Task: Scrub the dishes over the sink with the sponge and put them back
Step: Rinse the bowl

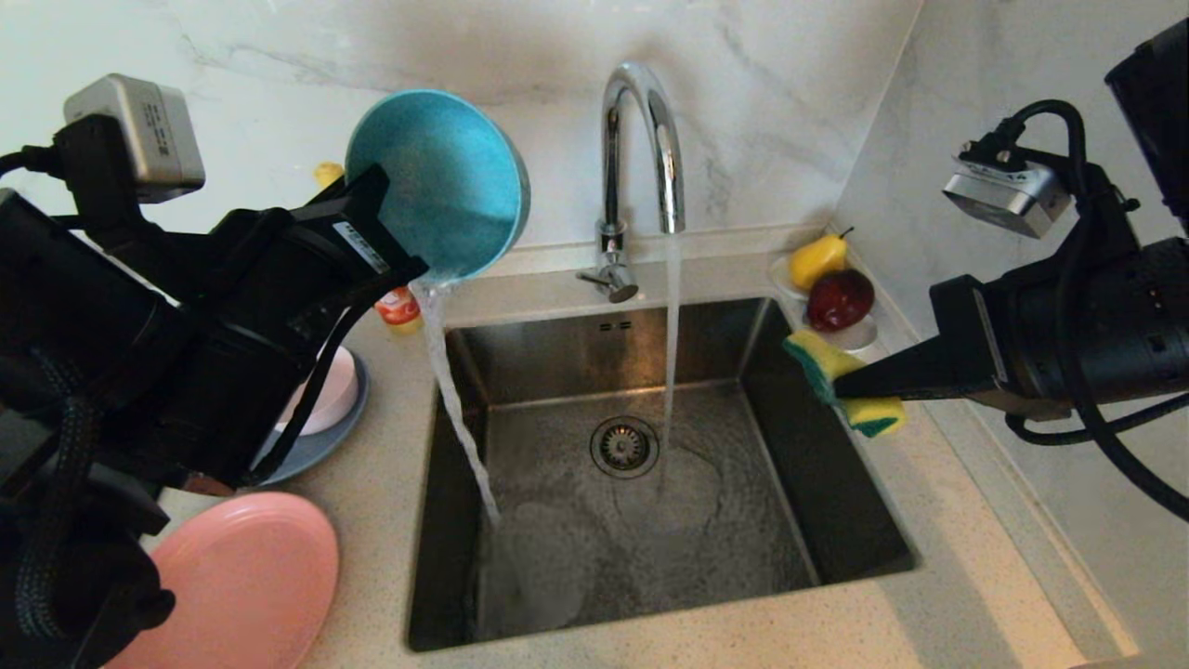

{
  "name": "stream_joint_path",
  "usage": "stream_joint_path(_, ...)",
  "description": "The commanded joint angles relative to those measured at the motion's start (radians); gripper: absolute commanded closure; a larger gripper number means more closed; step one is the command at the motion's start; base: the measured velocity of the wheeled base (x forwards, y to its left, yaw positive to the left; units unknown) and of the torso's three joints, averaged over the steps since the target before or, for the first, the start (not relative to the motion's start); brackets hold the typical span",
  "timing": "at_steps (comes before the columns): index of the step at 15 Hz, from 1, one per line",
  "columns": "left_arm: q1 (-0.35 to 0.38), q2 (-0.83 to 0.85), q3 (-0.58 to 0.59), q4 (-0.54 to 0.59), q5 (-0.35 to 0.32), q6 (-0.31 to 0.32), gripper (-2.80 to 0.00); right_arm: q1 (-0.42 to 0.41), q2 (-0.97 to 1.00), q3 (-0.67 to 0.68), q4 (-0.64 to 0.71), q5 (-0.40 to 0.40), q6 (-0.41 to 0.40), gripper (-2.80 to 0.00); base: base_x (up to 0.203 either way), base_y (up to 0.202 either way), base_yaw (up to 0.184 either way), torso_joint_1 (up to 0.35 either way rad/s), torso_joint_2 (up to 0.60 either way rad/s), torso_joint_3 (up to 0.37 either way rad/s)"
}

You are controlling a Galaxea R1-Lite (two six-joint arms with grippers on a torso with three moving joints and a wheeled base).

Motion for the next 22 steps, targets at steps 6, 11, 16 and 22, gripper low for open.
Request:
stream_joint_path(6,-0.002,-0.032,-0.065,0.003,-0.053,0.038,0.00,0.000,0.003,0.020,-0.043,0.010,0.002,0.00,0.000,0.000,0.000,0.000,0.00,0.000)
stream_joint_path(11,-0.001,-0.125,-0.063,0.008,-0.081,0.067,0.00,0.000,0.010,0.031,-0.045,0.012,0.003,0.00,0.000,0.000,0.000,0.000,0.00,0.000)
stream_joint_path(16,-0.002,-0.191,-0.073,0.059,-0.111,0.075,0.00,0.000,0.017,0.028,-0.051,0.012,0.003,0.00,0.000,0.000,0.000,0.000,0.00,0.000)
stream_joint_path(22,-0.001,-0.216,-0.065,0.074,-0.140,0.072,0.00,0.000,0.017,0.041,-0.062,0.029,0.003,0.00,0.000,0.000,0.000,0.000,0.00,0.000)
